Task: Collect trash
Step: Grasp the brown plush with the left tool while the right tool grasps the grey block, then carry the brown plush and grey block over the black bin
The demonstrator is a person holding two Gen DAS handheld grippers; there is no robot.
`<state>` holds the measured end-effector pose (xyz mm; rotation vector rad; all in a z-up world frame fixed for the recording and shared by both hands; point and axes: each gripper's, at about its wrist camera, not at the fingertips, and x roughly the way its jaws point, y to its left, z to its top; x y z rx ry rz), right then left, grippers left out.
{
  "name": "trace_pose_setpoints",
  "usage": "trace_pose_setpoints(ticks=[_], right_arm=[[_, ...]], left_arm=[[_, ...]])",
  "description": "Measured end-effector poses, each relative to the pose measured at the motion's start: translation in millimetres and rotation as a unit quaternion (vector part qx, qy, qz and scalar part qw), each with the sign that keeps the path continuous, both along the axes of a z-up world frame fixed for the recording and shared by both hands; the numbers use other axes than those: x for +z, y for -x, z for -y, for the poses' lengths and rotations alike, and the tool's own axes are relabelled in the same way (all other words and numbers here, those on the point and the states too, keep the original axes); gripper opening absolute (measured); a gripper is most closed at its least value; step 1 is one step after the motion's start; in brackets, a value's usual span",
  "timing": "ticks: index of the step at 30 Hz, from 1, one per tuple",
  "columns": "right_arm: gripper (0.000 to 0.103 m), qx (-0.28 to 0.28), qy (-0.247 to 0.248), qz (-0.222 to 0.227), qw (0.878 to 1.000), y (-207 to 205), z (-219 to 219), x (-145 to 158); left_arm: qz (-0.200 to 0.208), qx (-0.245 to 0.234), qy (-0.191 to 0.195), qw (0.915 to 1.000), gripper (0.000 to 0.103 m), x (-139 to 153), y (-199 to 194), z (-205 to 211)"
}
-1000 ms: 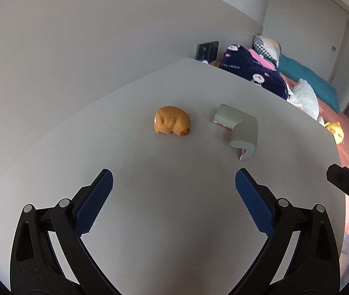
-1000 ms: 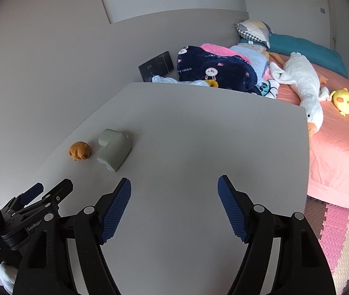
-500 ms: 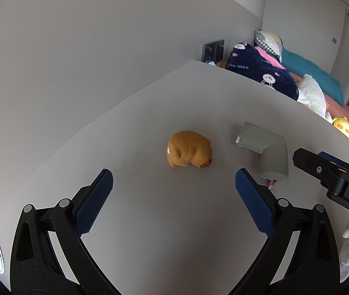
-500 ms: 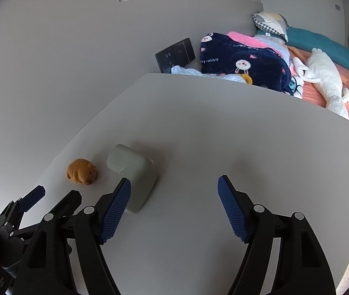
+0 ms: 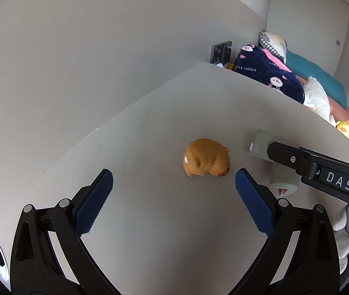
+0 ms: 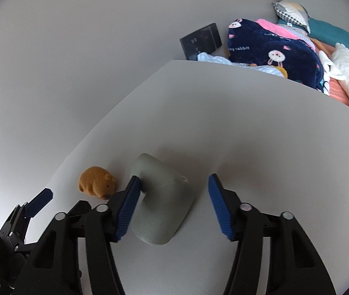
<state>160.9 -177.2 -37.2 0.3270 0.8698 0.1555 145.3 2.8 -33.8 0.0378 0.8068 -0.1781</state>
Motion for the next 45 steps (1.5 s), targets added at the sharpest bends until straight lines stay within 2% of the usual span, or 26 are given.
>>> trace_pose_setpoints(ticks=[5, 11, 14, 16, 20, 22, 23, 24, 32, 35, 40, 45], right_arm=[[0.043, -0.002, -0.020, 0.006, 1.000, 3, 5, -1], [0.043, -0.036, -0.069, 0.044, 0.996, 9, 31, 6], [0.044, -0.044, -0.070, 0.034, 0.996, 8, 35, 2], [0.044, -0.044, -0.077, 0.027, 0.996, 7, 36, -1], [0.044, -0.052, -0.070, 0.040, 0.995, 10, 39, 3], [0.044, -0.052, -0.068, 0.043, 0.995, 11, 39, 4], [0.044, -0.051, -0.069, 0.043, 0.995, 11, 39, 4], [0.044, -0.050, -0.068, 0.043, 0.995, 11, 39, 4], [0.044, -0.044, -0.042, 0.054, 0.997, 13, 31, 6], [0.044, -0.043, -0.033, 0.058, 0.997, 14, 28, 9], [0.044, -0.047, 0.026, 0.076, 0.996, 31, 16, 17], [0.044, -0.038, 0.032, 0.072, 0.996, 51, 16, 24]], left_arm=[[-0.004, -0.005, 0.000, 1.0000, 0.096, -2, -5, 4], [0.002, -0.013, -0.006, 0.9999, 0.096, -1, -12, 14], [0.006, -0.022, -0.023, 0.9995, 0.094, -1, -15, 24], [0.002, -0.030, -0.026, 0.9992, 0.083, -2, -19, 29], [-0.018, -0.036, -0.029, 0.9988, 0.074, -7, -26, 34], [-0.029, -0.042, -0.030, 0.9983, 0.060, -10, -28, 36], [-0.037, -0.045, -0.029, 0.9979, 0.056, -12, -30, 36], [-0.044, -0.047, -0.027, 0.9975, 0.047, -14, -31, 36], [-0.020, -0.031, -0.036, 0.9987, 0.046, -9, -25, 33], [-0.024, -0.027, -0.024, 0.9990, 0.046, -6, -19, 34], [-0.025, -0.029, -0.034, 0.9987, 0.046, 1, 0, 36], [-0.022, -0.019, -0.027, 0.9992, 0.046, 15, 18, 29]])
